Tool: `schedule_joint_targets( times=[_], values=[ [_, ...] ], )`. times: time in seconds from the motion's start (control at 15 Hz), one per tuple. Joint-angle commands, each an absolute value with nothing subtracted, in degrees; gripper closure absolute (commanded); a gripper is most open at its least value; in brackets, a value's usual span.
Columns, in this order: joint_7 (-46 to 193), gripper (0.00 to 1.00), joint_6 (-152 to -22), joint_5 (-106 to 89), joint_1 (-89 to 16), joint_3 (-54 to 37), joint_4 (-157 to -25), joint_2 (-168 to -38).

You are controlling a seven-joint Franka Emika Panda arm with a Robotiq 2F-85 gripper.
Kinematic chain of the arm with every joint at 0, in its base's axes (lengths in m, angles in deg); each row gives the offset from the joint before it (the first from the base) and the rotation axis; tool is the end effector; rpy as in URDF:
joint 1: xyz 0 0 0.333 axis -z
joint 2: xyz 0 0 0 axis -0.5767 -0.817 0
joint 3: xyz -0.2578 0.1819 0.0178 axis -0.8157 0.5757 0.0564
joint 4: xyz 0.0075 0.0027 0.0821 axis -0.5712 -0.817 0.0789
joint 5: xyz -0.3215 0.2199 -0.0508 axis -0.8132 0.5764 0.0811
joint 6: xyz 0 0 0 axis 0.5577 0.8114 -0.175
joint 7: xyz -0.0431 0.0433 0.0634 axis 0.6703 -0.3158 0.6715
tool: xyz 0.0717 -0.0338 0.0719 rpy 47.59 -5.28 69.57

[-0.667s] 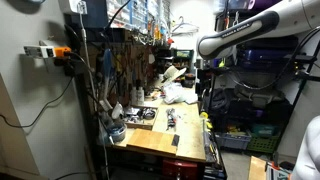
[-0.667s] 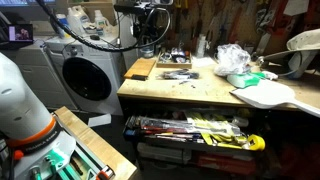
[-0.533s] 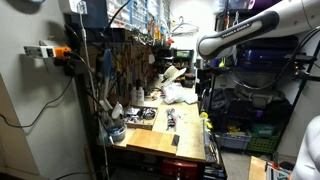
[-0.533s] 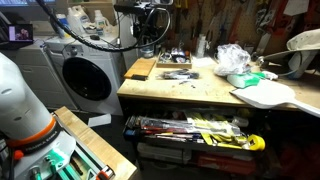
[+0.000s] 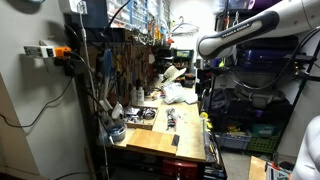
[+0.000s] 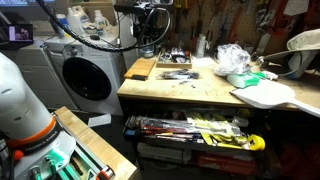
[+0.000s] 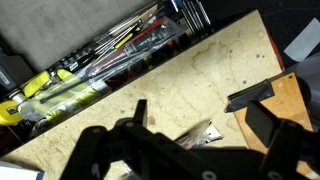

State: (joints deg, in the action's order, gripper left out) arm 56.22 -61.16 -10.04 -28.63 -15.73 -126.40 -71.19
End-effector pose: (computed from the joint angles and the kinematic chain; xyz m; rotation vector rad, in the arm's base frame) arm 0.4386 -0.1511 0.4760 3.1354 -0.0744 -0.1037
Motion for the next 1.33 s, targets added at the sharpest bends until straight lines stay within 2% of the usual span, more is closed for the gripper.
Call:
schedule_joint_targets(
  times=[0.0,0.6,1.27],
  values=[
    [56.14,0.00,-61.04,-9.93,-28.24,-15.36,-126.31,-71.23],
    [56.14,0.00,-61.04,-9.93,-28.24,-15.36,-126.31,-71.23],
    [85.44,0.00,-63.19,-8.93,-30.09,-8.08,-120.07,-85.37]
  ],
)
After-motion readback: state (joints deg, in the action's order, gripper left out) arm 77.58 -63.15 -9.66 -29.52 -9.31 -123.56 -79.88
